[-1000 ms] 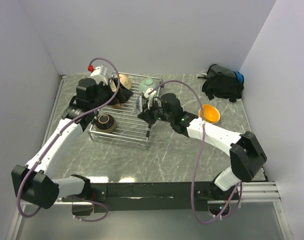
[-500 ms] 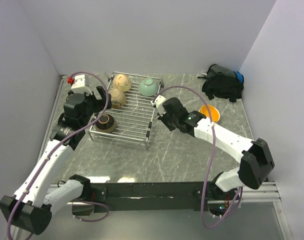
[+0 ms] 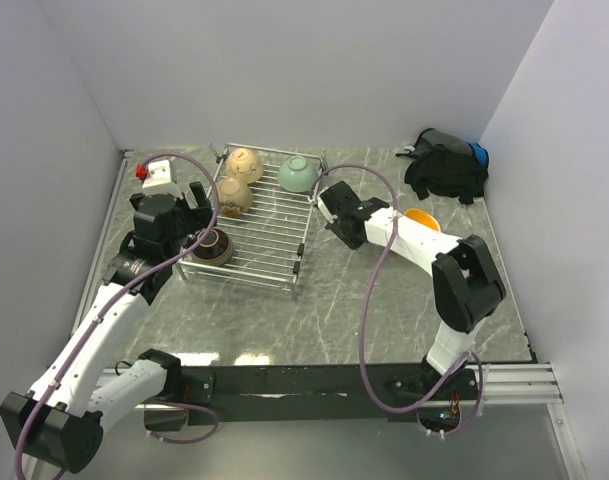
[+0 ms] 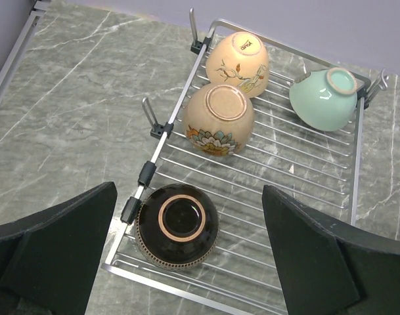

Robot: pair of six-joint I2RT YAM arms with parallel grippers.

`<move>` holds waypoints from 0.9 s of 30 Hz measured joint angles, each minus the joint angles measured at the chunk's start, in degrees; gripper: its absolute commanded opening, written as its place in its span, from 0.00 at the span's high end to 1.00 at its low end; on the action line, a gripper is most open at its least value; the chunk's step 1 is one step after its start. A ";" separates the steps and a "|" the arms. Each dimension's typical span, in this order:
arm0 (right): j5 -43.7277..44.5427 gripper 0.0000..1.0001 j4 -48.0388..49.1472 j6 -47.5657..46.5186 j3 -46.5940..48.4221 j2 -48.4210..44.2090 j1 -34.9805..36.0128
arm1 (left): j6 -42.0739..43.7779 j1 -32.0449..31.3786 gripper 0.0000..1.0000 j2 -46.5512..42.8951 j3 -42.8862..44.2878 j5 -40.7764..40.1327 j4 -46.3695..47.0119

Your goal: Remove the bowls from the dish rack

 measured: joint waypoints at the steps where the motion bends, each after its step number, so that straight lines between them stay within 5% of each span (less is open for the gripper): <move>1: 0.07 1.00 -0.02 -0.17 0.24 0.74 -0.42 | 0.02 0.00 0.00 -0.04 0.00 0.00 0.00; 14: -0.26 0.81 -0.26 -1.55 5.88 12.15 -2.69 | 0.02 0.00 0.00 -0.07 -0.02 0.04 0.00; 18: -0.26 0.38 -0.46 -0.90 5.99 13.40 -2.80 | 0.02 0.00 0.01 -0.04 -0.09 0.07 0.02; 27: -1.53 0.18 -1.27 1.44 6.32 12.48 -2.19 | 0.04 0.00 0.01 0.87 -0.11 0.44 0.02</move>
